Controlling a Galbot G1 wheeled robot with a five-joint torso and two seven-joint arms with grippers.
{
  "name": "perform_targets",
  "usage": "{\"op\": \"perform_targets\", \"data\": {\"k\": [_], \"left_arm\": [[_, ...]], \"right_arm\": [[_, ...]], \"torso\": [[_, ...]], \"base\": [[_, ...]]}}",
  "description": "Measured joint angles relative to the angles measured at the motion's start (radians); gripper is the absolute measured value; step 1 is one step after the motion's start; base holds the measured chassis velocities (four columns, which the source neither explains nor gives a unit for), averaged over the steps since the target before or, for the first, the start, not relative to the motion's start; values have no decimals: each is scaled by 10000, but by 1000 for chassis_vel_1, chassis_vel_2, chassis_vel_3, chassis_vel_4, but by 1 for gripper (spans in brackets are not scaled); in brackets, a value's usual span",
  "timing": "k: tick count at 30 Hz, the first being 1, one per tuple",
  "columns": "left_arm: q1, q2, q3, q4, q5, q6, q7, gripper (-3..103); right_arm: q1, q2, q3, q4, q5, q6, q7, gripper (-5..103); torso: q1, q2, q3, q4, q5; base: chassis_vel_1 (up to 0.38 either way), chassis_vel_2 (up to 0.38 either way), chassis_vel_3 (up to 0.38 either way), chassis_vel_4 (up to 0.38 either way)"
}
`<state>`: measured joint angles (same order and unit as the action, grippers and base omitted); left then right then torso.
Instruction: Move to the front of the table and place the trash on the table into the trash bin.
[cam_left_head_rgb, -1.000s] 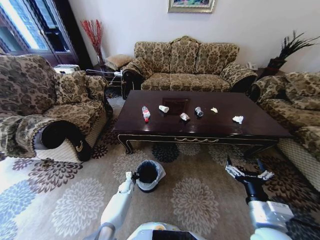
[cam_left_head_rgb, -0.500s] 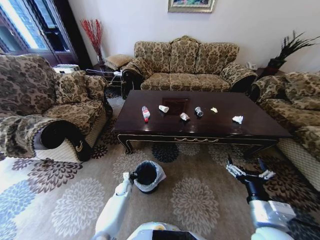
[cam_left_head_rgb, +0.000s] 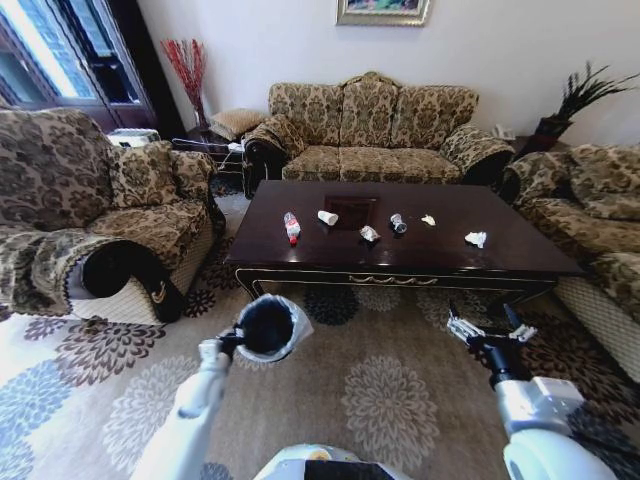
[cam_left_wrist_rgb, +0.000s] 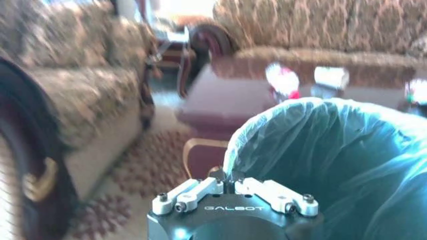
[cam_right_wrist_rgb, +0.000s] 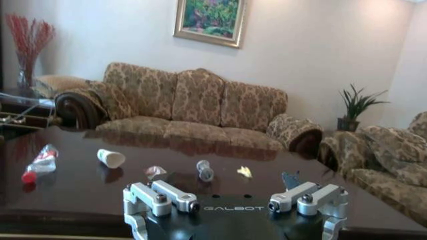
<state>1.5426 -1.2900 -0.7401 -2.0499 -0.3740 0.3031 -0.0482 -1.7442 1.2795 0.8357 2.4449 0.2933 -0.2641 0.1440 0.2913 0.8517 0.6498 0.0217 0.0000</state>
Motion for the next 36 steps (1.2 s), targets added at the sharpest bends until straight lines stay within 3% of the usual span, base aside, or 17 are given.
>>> {"op": "perform_targets", "data": {"k": [4, 5, 8, 12, 23, 36], "left_arm": [[1287, -243, -1290, -2060, -101, -67, -179, 3], [1287, -243, -1290, -2060, -101, -67, -179, 3], [1730, -487, -1903, -2974, 48, -562, -264, 3], [1745, -541, -1993, -3364, 127, -667, -287, 3], [1717, -694, -1864, -4268, -21, -440, -265, 3], [1423, -452, -1502, -4240, -2, -293, -255, 3]], "right_arm": [[645, -398, -63, -120, 273, -186, -135, 100], [645, -398, -63, -120, 273, -186, -135, 100], [891, -590, -37, -74, 572, -329, -391, 100], [825, -613, 45, 25, 619, -342, -509, 100], [706, -579, -1, 30, 442, -306, -988, 100], [565, -260, 3, 84, 109, -347, -1108, 100]], "torso": [[0, 0, 1, 6, 1], [0, 0, 1, 6, 1], [0, 0, 1, 8, 1], [0, 0, 1, -8, -2], [-2, 1, 0, 2, 1], [8, -3, 5, -1, -1]], "base": [[0, 0, 0, 0], [0, 0, 0, 0], [0, 0, 0, 0], [0, 0, 0, 0], [-47, 47, 51, -39], [-235, 236, 241, -251]]}}
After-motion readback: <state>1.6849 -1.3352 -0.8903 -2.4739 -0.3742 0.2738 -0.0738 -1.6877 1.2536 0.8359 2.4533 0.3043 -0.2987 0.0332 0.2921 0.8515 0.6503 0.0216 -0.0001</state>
